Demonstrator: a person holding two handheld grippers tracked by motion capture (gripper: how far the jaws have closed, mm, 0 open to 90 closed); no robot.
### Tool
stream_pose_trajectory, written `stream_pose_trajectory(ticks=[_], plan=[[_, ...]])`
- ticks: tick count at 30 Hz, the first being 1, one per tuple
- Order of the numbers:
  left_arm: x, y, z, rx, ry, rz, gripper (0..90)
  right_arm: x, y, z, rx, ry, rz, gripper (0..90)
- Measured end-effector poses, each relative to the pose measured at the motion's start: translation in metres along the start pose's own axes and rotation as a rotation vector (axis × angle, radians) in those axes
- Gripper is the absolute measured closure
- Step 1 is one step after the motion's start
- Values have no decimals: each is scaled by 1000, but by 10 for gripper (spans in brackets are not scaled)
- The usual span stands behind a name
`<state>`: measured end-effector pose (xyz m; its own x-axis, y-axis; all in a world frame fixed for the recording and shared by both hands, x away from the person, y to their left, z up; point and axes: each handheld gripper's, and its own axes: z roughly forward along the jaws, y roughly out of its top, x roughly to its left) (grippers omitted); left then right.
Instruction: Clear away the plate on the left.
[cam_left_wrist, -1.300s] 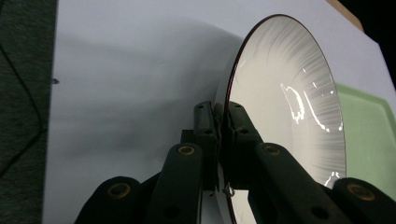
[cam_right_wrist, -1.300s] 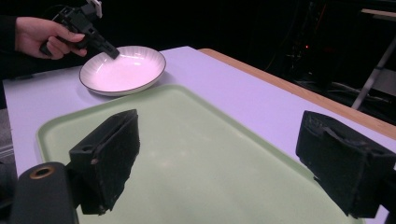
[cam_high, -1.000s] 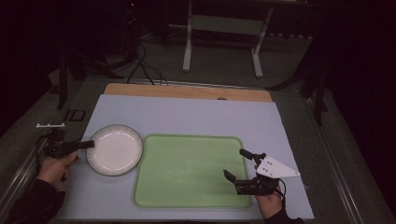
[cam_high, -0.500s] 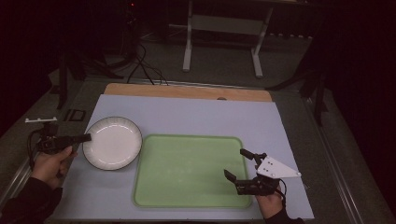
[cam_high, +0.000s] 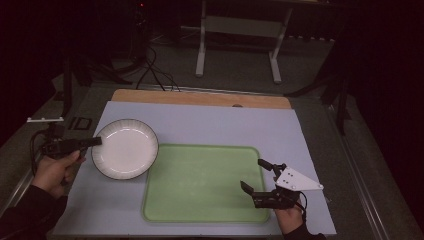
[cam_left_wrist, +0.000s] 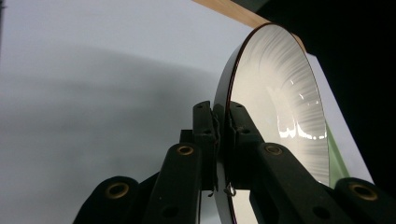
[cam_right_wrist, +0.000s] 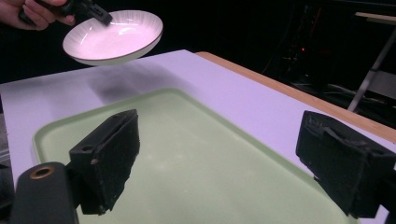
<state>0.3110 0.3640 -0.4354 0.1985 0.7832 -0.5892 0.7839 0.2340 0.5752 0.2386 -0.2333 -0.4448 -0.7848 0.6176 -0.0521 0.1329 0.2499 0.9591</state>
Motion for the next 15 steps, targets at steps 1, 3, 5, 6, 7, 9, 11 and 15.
stream_pose_trajectory(ticks=[1, 3, 5, 6, 7, 9, 11, 15], plan=[[-3, 0, 1, 2, -4, 7, 843, 0, 0, 0, -1, -1, 0, 133], [-9, 1, 4, 6, -11, 11, 843, 0, 0, -1, -6, -4, -3, 132], [-14, 2, 8, 11, -24, 19, 843, 0, 0, -1, -8, -6, -5, 133], [-17, 2, 10, 12, -25, 20, 843, 0, 0, -1, -9, -7, -5, 132], [-20, 3, 11, 17, -34, 25, 843, 0, 0, -2, -9, -6, -4, 133], [-25, 5, 15, 25, -40, 36, 843, 0, 1, -2, -12, -7, -4, 132], [-30, 6, 18, 38, -49, 43, 842, -1, 1, -3, -16, -9, -6, 132], [-40, 9, 27, 60, -64, 63, 842, -2, 1, -5, -26, -13, -6, 132]])
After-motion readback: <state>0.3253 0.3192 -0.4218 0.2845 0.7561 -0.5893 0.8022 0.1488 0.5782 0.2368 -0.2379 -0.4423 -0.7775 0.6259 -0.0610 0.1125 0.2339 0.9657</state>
